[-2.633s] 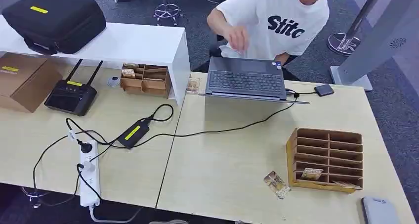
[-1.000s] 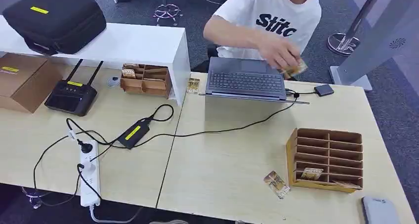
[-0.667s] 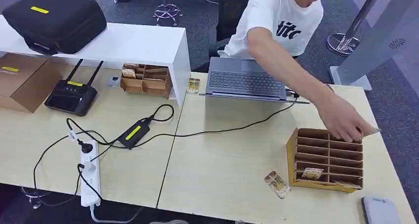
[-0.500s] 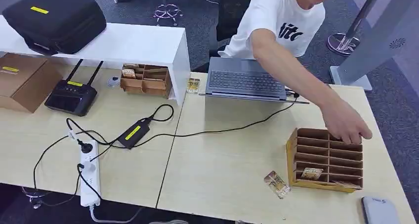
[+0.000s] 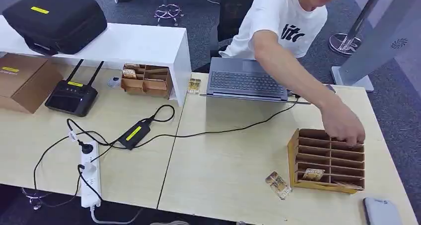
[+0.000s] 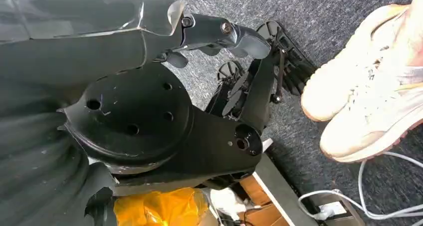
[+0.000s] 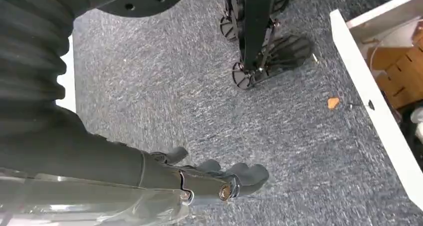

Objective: Pass the card to the sensor for recognition and then transmit it.

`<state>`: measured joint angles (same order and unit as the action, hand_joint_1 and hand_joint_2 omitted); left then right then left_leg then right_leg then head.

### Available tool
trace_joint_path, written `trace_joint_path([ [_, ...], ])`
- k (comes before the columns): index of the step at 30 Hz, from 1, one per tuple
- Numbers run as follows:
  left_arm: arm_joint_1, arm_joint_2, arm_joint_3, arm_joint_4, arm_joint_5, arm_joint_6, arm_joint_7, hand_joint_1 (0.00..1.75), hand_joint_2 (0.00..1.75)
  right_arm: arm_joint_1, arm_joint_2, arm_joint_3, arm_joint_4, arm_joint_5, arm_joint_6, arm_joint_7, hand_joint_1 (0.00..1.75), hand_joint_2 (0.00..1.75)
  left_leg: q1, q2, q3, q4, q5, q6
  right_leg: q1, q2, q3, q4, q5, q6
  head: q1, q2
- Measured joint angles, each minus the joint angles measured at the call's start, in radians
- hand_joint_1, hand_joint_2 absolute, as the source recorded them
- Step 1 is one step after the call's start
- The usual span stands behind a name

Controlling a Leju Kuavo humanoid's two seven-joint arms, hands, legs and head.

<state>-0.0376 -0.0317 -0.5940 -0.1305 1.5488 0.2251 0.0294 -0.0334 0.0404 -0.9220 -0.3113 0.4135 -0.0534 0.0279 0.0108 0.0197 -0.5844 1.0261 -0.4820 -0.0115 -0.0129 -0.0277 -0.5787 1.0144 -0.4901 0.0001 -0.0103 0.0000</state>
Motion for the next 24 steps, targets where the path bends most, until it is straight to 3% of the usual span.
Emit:
trace_joint_path([
  [4, 0.000, 0.002, 0.000, 0.000, -0.003, -0.003, 0.001, 0.00, 1.75, 0.003, 0.000, 0.002, 0.001, 0.058, 0.076, 0.007, 0.00, 1.75, 0.000, 0.000, 0.000, 0.000, 0.000, 0.000, 0.000, 0.000, 0.000, 0.000, 0.000, 0.000, 0.000, 0.000],
  [8, 0.000, 0.000, 0.000, 0.000, 0.005, 0.010, -0.003, 0.00, 1.75, 0.001, 0.003, -0.014, -0.013, 0.060, -0.037, -0.020, 0.00, 1.75, 0.000, 0.000, 0.000, 0.000, 0.000, 0.000, 0.000, 0.000, 0.000, 0.000, 0.000, 0.000, 0.000, 0.000],
  [10, 0.000, -0.003, 0.000, 0.000, 0.006, 0.015, -0.004, 0.00, 1.75, -0.001, 0.004, -0.029, -0.022, 0.073, -0.027, -0.009, 0.00, 1.75, 0.000, 0.000, 0.000, 0.000, 0.000, 0.000, 0.000, 0.000, 0.000, 0.000, 0.000, 0.000, 0.000, 0.000],
  [15, 0.000, 0.000, 0.000, 0.000, -0.006, -0.005, 0.005, 0.00, 1.75, 0.007, 0.009, -0.030, -0.016, 0.184, 0.210, -0.019, 0.00, 1.75, 0.000, 0.000, 0.000, 0.000, 0.000, 0.000, 0.000, 0.000, 0.000, 0.000, 0.000, 0.000, 0.000, 0.000],
  [17, 0.001, 0.003, 0.000, 0.000, -0.010, -0.013, 0.008, 0.00, 1.75, 0.014, 0.009, -0.028, -0.011, 0.210, 0.240, -0.022, 0.00, 1.75, 0.000, 0.000, 0.000, 0.000, 0.000, 0.000, 0.000, 0.000, 0.000, 0.000, 0.000, 0.000, 0.000, 0.000],
  [21, 0.000, 0.003, 0.000, 0.000, -0.005, 0.001, 0.006, 0.00, 1.75, 0.018, 0.019, -0.051, -0.020, 0.189, 0.080, -0.022, 0.00, 1.75, 0.000, 0.000, 0.000, 0.000, 0.000, 0.000, 0.000, 0.000, 0.000, 0.000, 0.000, 0.000, 0.000, 0.000],
  [22, 0.000, 0.002, 0.000, 0.000, -0.002, 0.007, 0.004, 0.00, 1.75, 0.014, 0.020, -0.065, -0.026, 0.189, 0.062, -0.013, 0.00, 1.75, 0.000, 0.000, 0.000, 0.000, 0.000, 0.000, 0.000, 0.000, 0.000, 0.000, 0.000, 0.000, 0.000, 0.000],
  [24, 0.000, 0.000, 0.000, 0.000, -0.003, 0.008, 0.002, 0.00, 1.75, 0.010, 0.019, -0.078, -0.028, 0.218, 0.110, 0.002, 0.00, 1.75, 0.000, 0.000, 0.000, 0.000, 0.000, 0.000, 0.000, 0.000, 0.000, 0.000, 0.000, 0.000, 0.001, 0.000],
])
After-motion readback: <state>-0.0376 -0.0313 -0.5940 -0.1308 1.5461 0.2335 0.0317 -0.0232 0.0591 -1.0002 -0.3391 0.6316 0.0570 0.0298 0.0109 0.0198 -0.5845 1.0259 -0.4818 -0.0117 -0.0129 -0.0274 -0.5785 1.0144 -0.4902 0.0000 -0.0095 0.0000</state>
